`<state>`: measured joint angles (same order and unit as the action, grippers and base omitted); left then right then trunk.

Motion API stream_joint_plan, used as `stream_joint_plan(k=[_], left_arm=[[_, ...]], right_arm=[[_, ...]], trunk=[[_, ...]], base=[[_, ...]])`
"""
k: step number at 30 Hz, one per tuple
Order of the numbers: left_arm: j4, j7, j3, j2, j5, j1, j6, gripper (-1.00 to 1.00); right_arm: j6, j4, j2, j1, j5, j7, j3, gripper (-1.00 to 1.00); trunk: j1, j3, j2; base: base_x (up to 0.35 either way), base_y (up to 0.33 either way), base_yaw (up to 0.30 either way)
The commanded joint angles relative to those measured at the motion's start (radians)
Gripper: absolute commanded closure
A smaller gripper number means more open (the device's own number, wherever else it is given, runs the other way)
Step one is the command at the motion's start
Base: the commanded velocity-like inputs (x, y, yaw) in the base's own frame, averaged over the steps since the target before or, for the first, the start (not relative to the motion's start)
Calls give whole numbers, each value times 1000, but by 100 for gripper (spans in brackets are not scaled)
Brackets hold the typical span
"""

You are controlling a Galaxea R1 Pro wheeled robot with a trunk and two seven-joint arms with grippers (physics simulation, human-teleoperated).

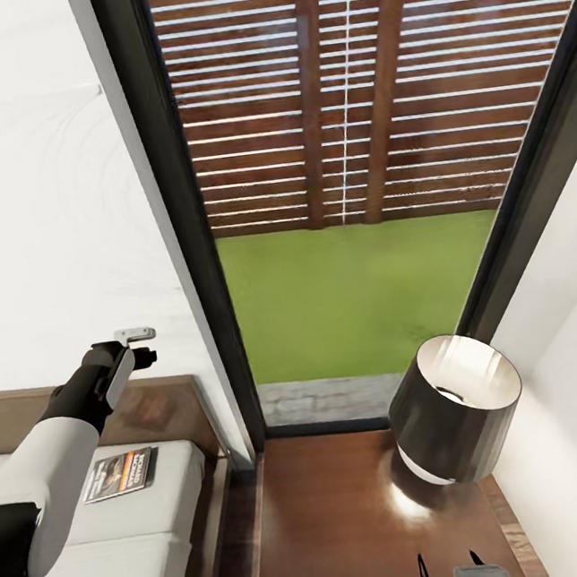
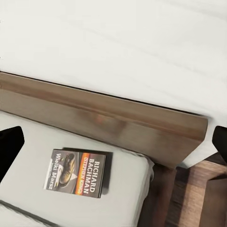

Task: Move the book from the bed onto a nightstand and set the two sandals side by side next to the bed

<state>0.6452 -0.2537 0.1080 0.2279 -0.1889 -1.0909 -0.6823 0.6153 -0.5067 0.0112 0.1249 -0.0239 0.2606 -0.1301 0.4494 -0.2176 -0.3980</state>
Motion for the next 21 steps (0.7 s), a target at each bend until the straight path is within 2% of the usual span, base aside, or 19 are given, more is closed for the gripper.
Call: stream_joint_plan(k=[1, 7, 11, 21], left_arm=[[1, -9, 7, 2, -11, -1, -4, -100], [-5, -10, 7, 4, -10, 1, -3, -100], [-10, -7, 7, 48, -20, 2, -3, -100], [-81, 14, 5, 93, -21, 1, 10, -100]], right_arm=[[1, 0, 0, 1, -2, 9, -5, -100], [1, 0, 0, 1, -2, 9, -5, -100], [1, 0, 0, 1, -3, 9, -5, -100], [2, -1, 0, 1, -4, 9, -5, -100]], trunk=[[1, -2, -2], [4, -5, -9], [20, -18, -37], [58, -49, -107]], base=[[1, 0, 0], [0, 0, 0], [0, 0, 0], [0, 0, 0]])
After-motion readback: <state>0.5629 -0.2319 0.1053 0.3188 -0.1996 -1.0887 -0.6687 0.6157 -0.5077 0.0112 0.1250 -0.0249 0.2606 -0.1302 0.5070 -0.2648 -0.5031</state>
